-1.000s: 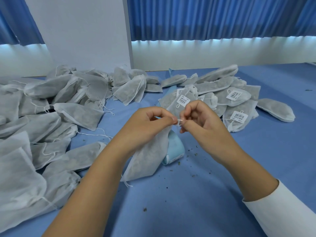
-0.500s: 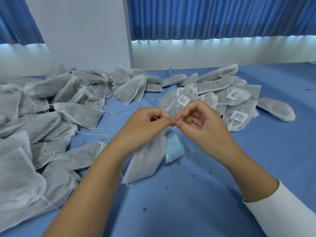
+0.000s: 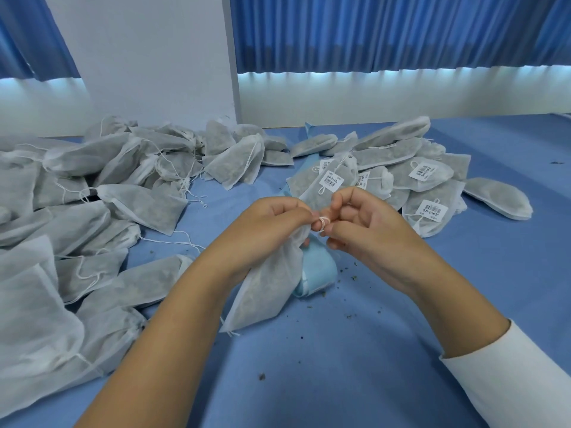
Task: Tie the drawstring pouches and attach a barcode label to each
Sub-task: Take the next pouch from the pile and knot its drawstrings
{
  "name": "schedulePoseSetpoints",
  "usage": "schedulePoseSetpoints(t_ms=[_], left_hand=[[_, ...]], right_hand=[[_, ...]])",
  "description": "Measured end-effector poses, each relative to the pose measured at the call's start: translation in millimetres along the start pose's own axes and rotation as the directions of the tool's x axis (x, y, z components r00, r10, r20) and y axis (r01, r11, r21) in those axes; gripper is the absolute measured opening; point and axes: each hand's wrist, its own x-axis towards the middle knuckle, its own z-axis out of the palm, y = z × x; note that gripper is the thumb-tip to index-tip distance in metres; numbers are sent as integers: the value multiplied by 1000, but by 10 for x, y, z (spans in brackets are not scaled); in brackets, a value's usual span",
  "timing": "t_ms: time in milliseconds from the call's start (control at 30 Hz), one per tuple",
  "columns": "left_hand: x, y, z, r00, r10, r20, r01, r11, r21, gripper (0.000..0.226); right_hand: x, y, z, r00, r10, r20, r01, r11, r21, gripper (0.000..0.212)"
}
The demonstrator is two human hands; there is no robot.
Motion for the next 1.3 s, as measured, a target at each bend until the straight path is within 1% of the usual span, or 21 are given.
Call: schedulePoseSetpoints(t_ms=[100,200,400,467,567,633,733,833,1000,1067,1133,1200,1300], left_hand=[[-9,12,-1,1000,19,1,-19,999,-40,25],[-15,23,-11,999,33,-13,-33,999,-29,28],[-3,18,-8,997,28,-67,-32,997,-63,28],[0,19,2,997,29,-78,-34,997,-72,29],[10,11,-2,994,23,-111,-33,996,-88,28],[14,5,-15,991,20,-129,-33,994,-106,25],[19,-8,-24,990,16,-138,-30,995,-100,20],[20,-14,-14,991,26,-130,-34,997,-65,17],[11,-5,5,987,29,-158,-38,998,-58,10],[21,-13,7,986,24,-162,-33,998,-51,9],[26,-21,5,993,17,-120,-24,998,-60,12],[18,-13,9,999,25,-28,-27,997,-71,14],[6,-19,4,998,29,61,-27,999,-36,17]], right_hand=[[-4,13,29,997,-35,-62,36,999,7,28],[-2,32,47,991,-68,-114,71,997,19,26],[3,54,56,969,-143,-201,126,988,-94,14],[-4,51,63,965,-164,-203,143,983,-114,14],[-22,39,72,964,-199,-173,175,974,-144,20],[-29,33,78,962,-214,-167,189,970,-155,17],[-26,32,82,955,-209,-208,183,974,-136,10],[-15,38,64,951,-197,-237,174,978,-114,8],[-12,78,72,919,-257,-299,209,961,-182,15],[-3,71,58,915,-254,-313,218,965,-144,16],[4,52,37,927,-243,-285,221,969,-109,13],[4,46,34,935,-248,-255,226,967,-114,10],[1,46,38,935,-251,-252,230,967,-109,9]])
